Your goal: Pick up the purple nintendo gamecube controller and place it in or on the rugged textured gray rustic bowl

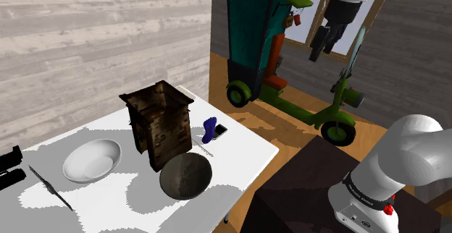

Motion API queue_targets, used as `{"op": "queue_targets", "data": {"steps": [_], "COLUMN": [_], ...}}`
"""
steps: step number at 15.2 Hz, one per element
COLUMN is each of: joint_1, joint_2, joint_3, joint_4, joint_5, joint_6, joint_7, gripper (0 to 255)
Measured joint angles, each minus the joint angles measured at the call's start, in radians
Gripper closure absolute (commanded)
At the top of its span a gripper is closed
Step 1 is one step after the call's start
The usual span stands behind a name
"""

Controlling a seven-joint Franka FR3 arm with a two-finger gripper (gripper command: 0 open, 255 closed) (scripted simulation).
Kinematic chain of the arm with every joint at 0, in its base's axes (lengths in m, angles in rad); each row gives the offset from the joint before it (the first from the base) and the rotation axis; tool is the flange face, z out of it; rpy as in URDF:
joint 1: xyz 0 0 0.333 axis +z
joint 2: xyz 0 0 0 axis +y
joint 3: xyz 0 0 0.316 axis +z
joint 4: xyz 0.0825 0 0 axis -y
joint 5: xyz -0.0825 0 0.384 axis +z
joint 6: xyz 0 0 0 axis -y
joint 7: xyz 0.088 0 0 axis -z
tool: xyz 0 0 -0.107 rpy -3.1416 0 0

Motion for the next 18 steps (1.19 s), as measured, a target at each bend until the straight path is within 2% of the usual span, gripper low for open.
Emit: {"op": "queue_targets", "data": {"steps": [2, 7, 14, 18], "joint_1": [0.000, -0.004, -0.009, -0.015], "joint_2": [0.005, 0.081, 0.272, 0.405], "joint_3": [0.006, 0.059, 0.150, 0.198], "joint_4": [-0.007, -0.075, -0.102, -0.078], "joint_5": [0.005, 0.044, 0.093, 0.104], "joint_6": [0.009, 0.135, 0.330, 0.426], "joint_7": [0.011, 0.116, 0.285, 0.383], "gripper": [0, 0, 0, 0]}}
